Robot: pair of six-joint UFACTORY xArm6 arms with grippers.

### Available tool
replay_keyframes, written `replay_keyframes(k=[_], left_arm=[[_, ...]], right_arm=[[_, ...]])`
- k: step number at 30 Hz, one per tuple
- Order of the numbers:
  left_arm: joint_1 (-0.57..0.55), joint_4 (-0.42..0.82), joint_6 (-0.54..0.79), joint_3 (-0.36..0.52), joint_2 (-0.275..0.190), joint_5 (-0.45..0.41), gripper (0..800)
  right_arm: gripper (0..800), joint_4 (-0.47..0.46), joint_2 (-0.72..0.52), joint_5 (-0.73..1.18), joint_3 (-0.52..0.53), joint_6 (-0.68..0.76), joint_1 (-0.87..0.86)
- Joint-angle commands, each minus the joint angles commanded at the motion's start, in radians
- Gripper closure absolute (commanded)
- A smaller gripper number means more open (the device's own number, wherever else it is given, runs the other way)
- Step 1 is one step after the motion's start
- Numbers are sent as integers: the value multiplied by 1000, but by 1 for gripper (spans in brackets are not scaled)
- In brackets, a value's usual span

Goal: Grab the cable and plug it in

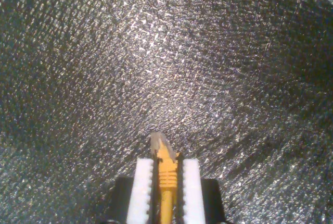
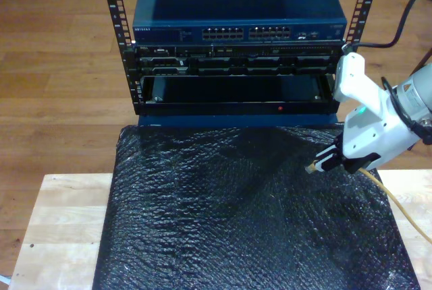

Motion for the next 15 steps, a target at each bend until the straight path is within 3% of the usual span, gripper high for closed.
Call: replay_keyframes(k=[4, 15], left_arm=[[6, 11, 29, 48, -2, -78, 0], [34, 9, 41, 107, 5, -192, 0]], right_arm=[[800, 0, 2, -2, 0, 0, 0], [800, -2, 5, -2, -5, 0, 2]])
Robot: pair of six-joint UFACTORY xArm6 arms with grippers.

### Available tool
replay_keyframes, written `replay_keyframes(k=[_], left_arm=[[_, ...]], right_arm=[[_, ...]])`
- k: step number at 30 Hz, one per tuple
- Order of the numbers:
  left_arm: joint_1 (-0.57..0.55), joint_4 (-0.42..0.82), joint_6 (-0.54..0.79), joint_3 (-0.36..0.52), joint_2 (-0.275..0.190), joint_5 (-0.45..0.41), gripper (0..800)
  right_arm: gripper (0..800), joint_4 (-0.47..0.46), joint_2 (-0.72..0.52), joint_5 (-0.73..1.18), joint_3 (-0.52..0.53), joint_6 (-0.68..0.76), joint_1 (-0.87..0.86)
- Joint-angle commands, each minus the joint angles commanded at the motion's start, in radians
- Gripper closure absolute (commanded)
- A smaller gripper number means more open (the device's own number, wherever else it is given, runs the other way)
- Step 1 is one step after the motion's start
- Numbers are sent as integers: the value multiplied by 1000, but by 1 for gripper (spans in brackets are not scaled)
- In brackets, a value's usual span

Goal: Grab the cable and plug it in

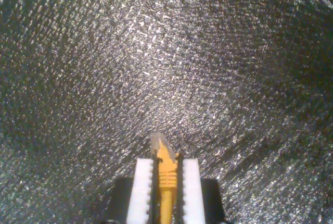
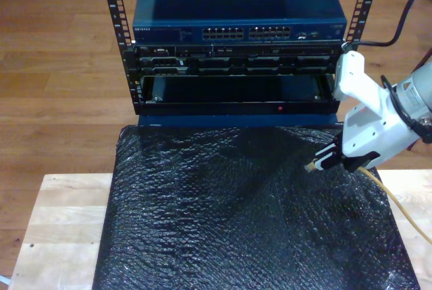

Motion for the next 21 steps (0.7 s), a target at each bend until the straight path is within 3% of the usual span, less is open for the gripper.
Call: replay_keyframes(k=[7, 21], left_arm=[[-2, -3, -6, 34, 12, -71, 0], [0, -3, -3, 35, 12, -75, 0]], right_arm=[[800, -2, 2, -3, -5, -5, 0], [800, -23, 32, -155, -9, -15, 35]])
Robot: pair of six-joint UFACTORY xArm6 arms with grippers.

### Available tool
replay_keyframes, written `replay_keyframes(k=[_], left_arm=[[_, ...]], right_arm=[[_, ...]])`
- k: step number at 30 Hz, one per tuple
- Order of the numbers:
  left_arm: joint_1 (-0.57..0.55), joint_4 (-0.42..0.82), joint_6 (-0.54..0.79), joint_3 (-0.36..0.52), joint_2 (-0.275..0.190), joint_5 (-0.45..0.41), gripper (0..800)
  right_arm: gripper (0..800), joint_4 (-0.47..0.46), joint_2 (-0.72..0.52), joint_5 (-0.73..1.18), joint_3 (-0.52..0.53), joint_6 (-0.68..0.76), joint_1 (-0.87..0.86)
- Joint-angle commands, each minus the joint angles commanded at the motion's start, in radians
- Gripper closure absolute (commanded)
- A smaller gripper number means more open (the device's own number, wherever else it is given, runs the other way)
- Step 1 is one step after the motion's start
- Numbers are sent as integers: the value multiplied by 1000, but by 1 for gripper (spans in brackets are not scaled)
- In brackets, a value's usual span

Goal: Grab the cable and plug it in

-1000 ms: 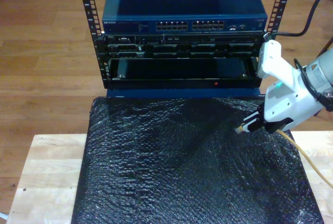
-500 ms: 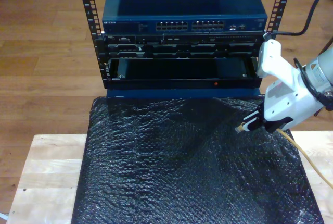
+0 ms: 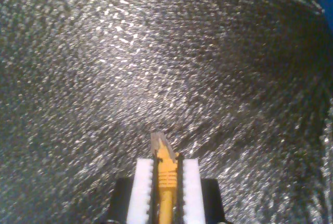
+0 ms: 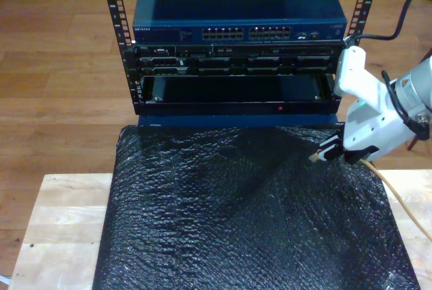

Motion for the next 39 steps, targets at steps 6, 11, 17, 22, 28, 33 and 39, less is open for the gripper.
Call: replay_keyframes(k=[6, 11, 17, 22, 28, 33, 39], left_arm=[[0, 0, -2, 0, 2, 0, 0], [0, 0, -2, 0, 0, 0, 0], [0, 0, -2, 0, 0, 0, 0], [0, 0, -2, 0, 0, 0, 0], [0, 0, -2, 0, 0, 0, 0], [0, 0, -2, 0, 0, 0, 0], [0, 0, -2, 0, 0, 0, 0]], right_arm=[[800, 0, -2, -78, 5, -14, 23], [800, -5, -3, -183, 32, -15, 83], [800, -29, -3, -285, 41, -14, 117], [800, -74, 6, -384, 49, -9, 144], [800, -98, 8, -678, 146, -26, 196], [800, -201, 14, -798, 166, -37, 252], [800, -215, 95, -804, 77, -34, 250]])
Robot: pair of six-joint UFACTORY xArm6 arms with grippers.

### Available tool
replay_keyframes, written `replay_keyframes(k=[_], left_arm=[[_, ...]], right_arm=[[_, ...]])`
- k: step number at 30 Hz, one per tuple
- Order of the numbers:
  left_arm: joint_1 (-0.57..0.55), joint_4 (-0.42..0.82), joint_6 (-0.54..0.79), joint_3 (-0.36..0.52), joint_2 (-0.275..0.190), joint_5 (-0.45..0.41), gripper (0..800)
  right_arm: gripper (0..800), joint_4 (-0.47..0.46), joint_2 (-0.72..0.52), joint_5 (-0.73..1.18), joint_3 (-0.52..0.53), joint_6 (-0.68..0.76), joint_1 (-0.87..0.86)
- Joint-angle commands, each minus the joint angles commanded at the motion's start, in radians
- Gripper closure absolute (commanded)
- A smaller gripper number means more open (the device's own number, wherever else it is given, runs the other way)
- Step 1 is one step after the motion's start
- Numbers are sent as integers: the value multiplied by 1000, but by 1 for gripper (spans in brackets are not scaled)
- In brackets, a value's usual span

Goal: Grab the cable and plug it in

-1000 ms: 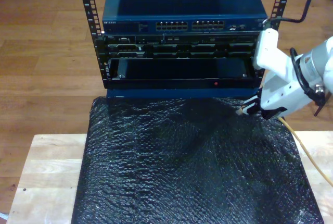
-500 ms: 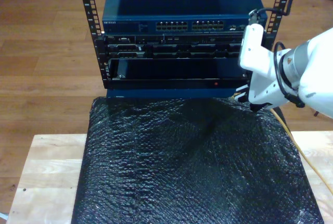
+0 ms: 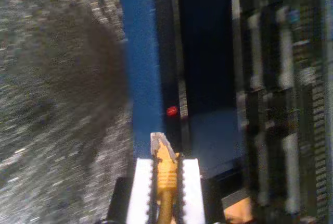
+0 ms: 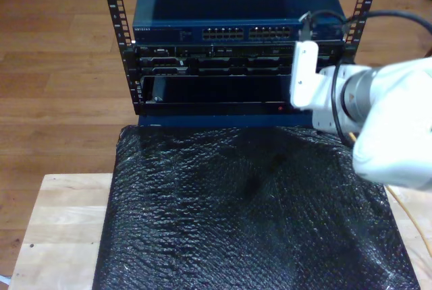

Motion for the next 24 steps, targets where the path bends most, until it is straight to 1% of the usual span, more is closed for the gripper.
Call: replay_keyframes(k=[3, 8, 11, 13, 16, 18, 20, 24], left_arm=[[0, 0, 2, 0, 0, 0, 0], [0, 0, 2, 0, 0, 0, 0], [0, 0, 0, 0, 0, 0, 0], [0, 0, 0, 0, 0, 0, 0], [0, 0, 2, 0, 0, 0, 0], [0, 0, 0, 0, 0, 0, 0], [0, 0, 2, 0, 0, 0, 0], [0, 0, 0, 0, 0, 0, 0]], right_arm=[[800, 0, 26, -5, -26, 2, 2], [800, -6, 75, -66, -49, -5, 0], [800, -28, 83, -91, -68, -6, -3], [800, -54, 83, -92, -60, -15, -5], [800, -77, 64, -92, -29, -18, 0], [800, -83, 31, -97, -9, -18, 2], [800, -89, 2, -104, -5, -20, 5], [800, -123, -3, -107, -11, -18, 5]])
